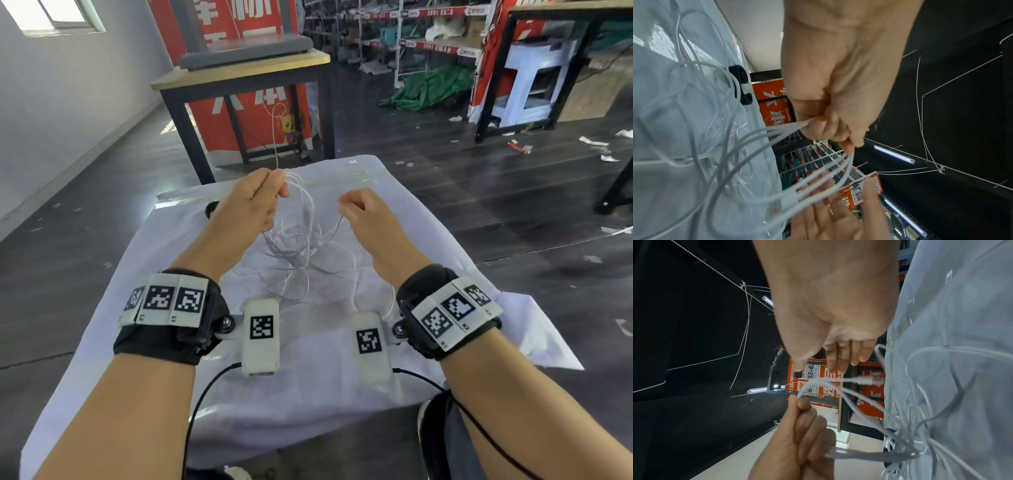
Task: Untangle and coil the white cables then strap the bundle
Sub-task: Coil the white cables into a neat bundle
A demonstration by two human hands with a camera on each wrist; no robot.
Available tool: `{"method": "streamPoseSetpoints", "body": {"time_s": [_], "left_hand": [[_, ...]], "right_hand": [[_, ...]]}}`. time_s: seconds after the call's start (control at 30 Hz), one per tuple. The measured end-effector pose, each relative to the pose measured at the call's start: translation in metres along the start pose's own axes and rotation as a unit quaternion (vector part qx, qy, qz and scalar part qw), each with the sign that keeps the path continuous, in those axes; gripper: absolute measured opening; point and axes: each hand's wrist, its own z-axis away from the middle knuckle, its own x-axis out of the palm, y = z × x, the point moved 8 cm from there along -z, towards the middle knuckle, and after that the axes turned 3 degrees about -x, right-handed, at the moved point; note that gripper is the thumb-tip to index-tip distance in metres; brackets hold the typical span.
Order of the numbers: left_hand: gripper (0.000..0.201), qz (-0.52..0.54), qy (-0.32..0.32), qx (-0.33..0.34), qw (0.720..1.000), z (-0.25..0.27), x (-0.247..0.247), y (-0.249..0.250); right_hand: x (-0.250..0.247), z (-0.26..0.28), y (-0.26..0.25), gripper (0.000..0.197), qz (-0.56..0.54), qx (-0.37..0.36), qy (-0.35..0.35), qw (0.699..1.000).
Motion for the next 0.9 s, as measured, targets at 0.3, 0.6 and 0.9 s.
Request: {"method": "streamPoseSetpoints", "body": {"time_s": [0.3, 0.6, 0.9], "left_hand": [[0.032, 0.124, -0.087, -0.017, 0.988, 0.006, 0.019, 0.014], [0.033, 0.256, -0.065, -0.064, 0.962, 0.002, 0.015, 0.011], [0.033, 0.235, -0.059, -0.048, 0.969, 0.003, 0.025, 0.018]], "right_hand": [[0.035, 0.011, -0.014, 0.024, -0.047, -0.079, -0.171, 0.981], [0.042, 0.016, -0.017, 0.028, -0.044, -0.091, -0.249, 0.963], [0.049, 0.029, -0.021, 0.031, 0.024, -0.109, -0.294, 0.949]]}}
